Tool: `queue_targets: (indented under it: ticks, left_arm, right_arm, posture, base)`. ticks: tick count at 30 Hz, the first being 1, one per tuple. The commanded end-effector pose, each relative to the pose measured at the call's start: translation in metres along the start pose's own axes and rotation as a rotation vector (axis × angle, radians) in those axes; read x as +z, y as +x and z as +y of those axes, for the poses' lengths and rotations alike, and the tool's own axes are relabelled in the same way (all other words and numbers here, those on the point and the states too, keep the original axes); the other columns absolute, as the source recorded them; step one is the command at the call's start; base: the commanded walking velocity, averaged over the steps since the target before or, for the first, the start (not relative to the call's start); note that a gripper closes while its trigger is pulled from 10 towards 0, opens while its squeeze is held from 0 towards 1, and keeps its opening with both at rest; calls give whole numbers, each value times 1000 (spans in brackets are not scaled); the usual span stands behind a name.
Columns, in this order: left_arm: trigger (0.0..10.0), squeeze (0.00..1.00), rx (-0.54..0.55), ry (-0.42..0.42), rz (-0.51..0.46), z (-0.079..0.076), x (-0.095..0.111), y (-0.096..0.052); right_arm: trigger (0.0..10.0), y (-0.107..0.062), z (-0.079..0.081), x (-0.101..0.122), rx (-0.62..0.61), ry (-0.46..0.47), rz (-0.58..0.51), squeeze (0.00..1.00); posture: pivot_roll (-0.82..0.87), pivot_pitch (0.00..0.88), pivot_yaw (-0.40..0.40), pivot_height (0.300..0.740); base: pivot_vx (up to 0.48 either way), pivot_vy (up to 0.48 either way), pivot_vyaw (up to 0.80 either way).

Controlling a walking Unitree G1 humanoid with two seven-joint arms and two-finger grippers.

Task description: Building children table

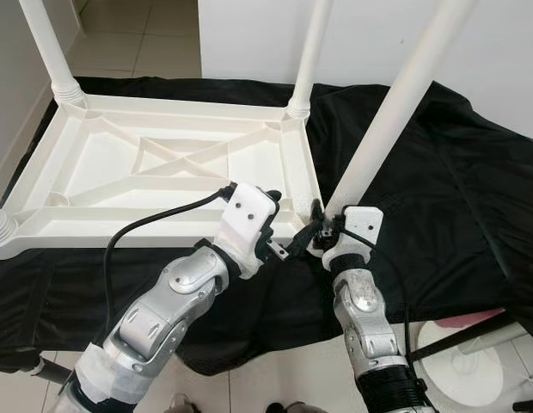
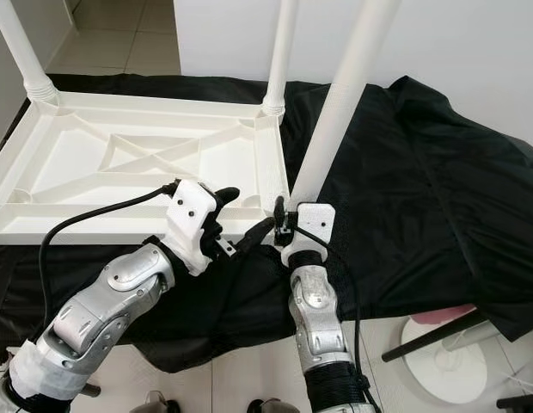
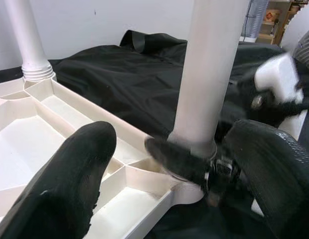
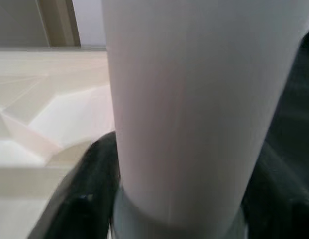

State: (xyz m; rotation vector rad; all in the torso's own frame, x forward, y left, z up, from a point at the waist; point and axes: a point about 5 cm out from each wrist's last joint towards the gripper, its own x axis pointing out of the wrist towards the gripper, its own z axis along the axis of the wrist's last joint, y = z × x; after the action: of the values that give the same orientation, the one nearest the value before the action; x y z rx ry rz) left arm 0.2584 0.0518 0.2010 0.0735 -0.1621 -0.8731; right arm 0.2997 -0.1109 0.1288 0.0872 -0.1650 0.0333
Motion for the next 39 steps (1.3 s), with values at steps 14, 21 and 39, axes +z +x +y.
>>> queue_targets:
  ticks: [14,21,39]
  left_arm:
    - [10000,0,-186,14,27,-13,-4,0]
    - [10000,0,-258,15,90,-22,-15,-4]
    - [10000,0,-264,9,122,-22,-20,-3]
  right_arm:
    - [10000,1,-31,7,221,4,-54,0]
    - [10000,14,-43,17,355,-23,-61,0]
    - [1882,38,-47,16,658,-109,31,0]
  posture:
    - [13,77,-67,740]
    - [14,74,-64,740]
    - [23,73,-64,740]
  base:
    - [0,0,0]
    - [0,0,0]
    - [0,0,0]
